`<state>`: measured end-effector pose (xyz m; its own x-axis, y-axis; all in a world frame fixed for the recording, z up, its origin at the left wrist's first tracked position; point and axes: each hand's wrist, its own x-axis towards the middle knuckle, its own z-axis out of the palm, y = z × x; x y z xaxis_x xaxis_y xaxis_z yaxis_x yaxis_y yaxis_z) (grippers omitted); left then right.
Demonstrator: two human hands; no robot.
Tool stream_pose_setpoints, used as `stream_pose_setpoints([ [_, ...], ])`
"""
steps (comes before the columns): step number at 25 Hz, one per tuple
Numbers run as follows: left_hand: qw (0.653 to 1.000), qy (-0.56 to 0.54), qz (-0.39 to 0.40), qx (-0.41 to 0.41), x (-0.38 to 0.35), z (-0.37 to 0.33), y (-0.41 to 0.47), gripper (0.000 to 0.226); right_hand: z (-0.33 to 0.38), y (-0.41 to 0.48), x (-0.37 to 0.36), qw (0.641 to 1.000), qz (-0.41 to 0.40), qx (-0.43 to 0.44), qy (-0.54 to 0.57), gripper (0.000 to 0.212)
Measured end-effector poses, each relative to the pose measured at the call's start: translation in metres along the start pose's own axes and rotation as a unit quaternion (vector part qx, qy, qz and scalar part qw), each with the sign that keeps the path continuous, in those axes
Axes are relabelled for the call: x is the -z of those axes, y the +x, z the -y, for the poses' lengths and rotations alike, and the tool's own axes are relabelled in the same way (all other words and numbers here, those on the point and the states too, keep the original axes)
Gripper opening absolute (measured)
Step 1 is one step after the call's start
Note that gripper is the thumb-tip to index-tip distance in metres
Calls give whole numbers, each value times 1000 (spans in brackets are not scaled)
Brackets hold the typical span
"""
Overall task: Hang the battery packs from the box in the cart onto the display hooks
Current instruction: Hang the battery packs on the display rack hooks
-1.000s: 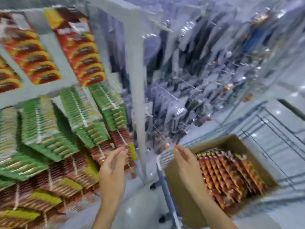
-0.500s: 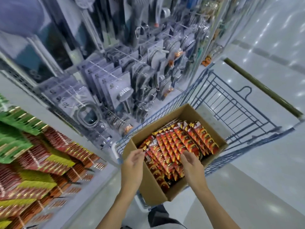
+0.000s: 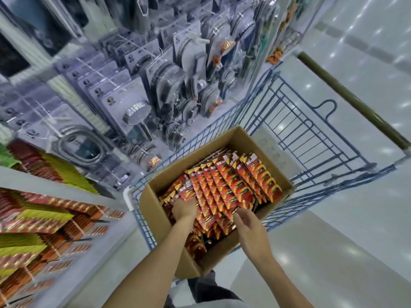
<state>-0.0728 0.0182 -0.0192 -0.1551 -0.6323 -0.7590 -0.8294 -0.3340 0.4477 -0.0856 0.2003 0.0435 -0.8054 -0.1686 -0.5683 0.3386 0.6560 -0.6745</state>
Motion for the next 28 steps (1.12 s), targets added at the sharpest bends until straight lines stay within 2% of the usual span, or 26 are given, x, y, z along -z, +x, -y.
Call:
stream_pose_setpoints([
  [3,1000,-9,-13,27,-13,-8,8,64,-5,1,2,1000,5,0,-7,33],
  [6,999,4,-42,34,-20,-10,16,65,-7,1,5,1000,1,-6,-6,30],
  [12,997,-27,-68,4,-7,2,11,36,-5,7,8,1000,1,-22,-8,28],
  [16,990,-36,-84,-108,9,14,-3,15,5,24,6,999,7,-40,-14,38],
  [19,976,-46,-46,-210,19,24,-24,7,10,52,2,996,-7,-82,-38,42],
  [20,972,-59,-30,-224,25,27,-31,13,12,64,2,994,-13,-107,-32,43],
  [22,968,-75,4,-239,40,33,-41,24,14,89,-2,983,-24,-179,35,41],
  [24,965,-99,50,-236,56,36,-51,26,19,111,-4,955,-30,-260,139,40],
  [26,962,-131,87,-223,72,37,-60,22,16,131,-10,938,-40,-297,174,51],
  [28,959,-153,102,-214,84,37,-65,19,11,146,-17,931,-62,-319,166,81],
])
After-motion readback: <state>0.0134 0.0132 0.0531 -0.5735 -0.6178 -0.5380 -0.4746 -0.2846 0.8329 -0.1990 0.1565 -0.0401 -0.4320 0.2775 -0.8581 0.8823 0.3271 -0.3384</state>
